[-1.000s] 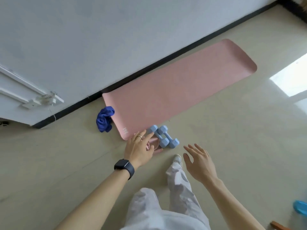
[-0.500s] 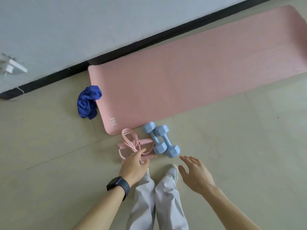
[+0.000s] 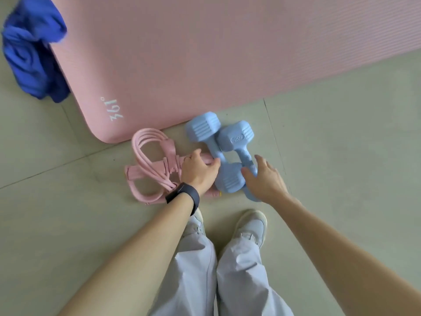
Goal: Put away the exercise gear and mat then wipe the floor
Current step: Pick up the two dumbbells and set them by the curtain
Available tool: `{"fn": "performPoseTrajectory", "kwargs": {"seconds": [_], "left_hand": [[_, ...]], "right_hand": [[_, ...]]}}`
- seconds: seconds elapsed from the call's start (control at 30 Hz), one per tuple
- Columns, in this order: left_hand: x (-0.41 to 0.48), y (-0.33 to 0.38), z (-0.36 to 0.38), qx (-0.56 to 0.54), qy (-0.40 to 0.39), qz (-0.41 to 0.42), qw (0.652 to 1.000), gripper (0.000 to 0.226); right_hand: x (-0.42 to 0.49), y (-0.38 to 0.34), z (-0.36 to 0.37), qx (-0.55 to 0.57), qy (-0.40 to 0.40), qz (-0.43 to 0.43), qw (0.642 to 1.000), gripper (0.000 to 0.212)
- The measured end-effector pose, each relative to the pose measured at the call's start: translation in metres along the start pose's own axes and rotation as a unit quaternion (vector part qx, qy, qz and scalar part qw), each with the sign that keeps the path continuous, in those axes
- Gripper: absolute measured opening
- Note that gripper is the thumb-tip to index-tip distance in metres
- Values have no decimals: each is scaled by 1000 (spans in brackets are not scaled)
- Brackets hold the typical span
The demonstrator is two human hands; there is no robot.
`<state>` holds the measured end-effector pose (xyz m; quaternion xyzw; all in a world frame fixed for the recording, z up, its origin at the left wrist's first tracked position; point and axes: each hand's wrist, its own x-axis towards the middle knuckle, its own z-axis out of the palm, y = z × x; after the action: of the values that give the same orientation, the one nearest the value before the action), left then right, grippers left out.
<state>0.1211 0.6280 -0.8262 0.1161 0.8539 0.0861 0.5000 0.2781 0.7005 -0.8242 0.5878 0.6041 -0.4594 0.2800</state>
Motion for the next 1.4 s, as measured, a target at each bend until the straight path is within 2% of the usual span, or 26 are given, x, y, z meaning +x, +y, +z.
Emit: {"fn": "performPoseTrajectory", "kwargs": {"seconds": [0.1, 0.2, 0.37, 0.53, 0.67, 0.77, 0.83, 1.0, 1.1, 1.2, 1.27, 1.33, 1.4], "left_hand": [[36, 0, 21, -103, 48, -30, 993, 44], [55, -1, 42, -163, 63, -33, 984, 23], [59, 2, 55, -202, 91, -58, 973, 24], [45, 6, 47, -215, 77, -92, 969, 29], [21, 12, 35, -180, 73, -69, 978, 44], [-14, 23, 18, -170, 62, -66, 981, 49], [-49, 33, 3, -172, 39, -55, 983, 43], [-168, 68, -52, -192, 5, -73, 979, 41], [-241, 85, -95, -118, -22, -70, 990, 46], [-307, 95, -145, -70, -56, -54, 994, 41], [-308, 72, -157, -51, -87, -58, 993, 52], [-329, 78, -181, -57, -93, -27, 994, 70], [-394, 120, -218, -45, -84, 24, 995, 62]], "right_hand": [[42, 0, 26, 26, 19, 0, 999, 53], [63, 4, 39, 45, 46, -7, 998, 39], [66, 15, 37, 69, 32, -21, 997, 29], [24, 53, 19, 116, 26, 46, 992, 30], [-19, 78, -1, 189, 38, 82, 978, 28], [-66, 86, -18, 221, 36, 95, 970, 28], [-105, 92, -32, 236, 37, 95, 966, 29], [-221, 91, -76, 278, 29, 102, 955, 25], [-297, 82, -108, 295, 31, 103, 950, 20], [-387, 69, -144, 308, 42, 99, 945, 18], [-433, 62, -164, 316, 53, 97, 942, 20], [-490, 50, -189, 339, 76, 82, 934, 21], [-540, 41, -210, 355, 104, 63, 927, 20]]}}
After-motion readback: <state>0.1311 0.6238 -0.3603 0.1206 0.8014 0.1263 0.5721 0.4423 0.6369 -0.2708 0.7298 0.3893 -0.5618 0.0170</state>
